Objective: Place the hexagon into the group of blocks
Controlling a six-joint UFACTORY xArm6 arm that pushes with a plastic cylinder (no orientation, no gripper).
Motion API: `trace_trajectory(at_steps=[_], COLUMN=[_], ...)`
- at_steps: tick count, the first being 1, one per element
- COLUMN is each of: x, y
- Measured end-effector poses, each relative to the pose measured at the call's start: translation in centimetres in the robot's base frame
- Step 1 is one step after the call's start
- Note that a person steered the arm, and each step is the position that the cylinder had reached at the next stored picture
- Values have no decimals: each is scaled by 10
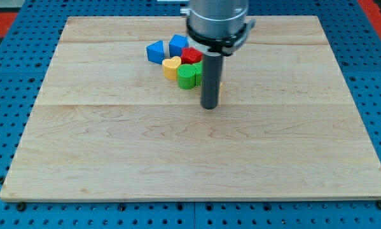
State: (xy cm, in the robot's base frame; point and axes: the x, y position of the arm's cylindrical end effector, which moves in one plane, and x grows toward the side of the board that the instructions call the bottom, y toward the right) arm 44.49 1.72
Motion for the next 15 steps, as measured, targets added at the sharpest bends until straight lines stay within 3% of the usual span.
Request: trace_trajectory(at_steps=[1, 3, 6, 8, 9, 10, 12, 13, 15], x=[-15, -31, -20, -50, -25, -45, -106, -113, -172], y=[-24, 37, 72, 75, 110, 133, 69, 63, 45])
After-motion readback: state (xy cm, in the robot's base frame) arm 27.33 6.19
